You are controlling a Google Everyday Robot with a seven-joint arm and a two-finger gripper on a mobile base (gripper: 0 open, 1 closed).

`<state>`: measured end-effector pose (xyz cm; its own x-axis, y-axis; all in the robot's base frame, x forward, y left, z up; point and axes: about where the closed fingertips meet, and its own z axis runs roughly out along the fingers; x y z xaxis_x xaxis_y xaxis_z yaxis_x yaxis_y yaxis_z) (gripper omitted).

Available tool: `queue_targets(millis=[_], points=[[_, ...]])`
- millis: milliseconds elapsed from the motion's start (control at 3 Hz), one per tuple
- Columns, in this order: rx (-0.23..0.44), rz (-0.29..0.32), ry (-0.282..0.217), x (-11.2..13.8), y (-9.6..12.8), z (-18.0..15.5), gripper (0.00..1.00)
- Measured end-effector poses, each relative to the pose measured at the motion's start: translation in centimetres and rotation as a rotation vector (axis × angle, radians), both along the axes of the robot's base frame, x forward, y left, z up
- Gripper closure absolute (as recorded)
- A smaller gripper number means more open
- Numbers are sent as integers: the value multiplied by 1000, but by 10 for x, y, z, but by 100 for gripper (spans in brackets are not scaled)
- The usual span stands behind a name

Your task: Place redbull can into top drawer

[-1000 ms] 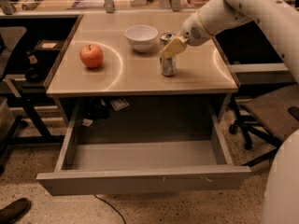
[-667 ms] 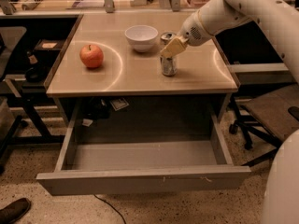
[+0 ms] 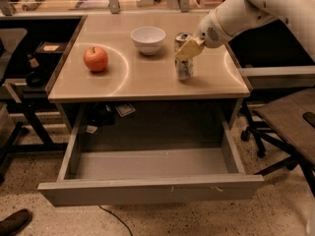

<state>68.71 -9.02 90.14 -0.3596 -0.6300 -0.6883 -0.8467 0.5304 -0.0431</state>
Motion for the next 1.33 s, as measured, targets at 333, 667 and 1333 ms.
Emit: queue_targets(millis=[333,667,1333], points=[[-9,-58,10,-28,-12,4,100],[-11,-110,28,-59,-21,3,100],[8,-121,49,-95,-25,10,100]])
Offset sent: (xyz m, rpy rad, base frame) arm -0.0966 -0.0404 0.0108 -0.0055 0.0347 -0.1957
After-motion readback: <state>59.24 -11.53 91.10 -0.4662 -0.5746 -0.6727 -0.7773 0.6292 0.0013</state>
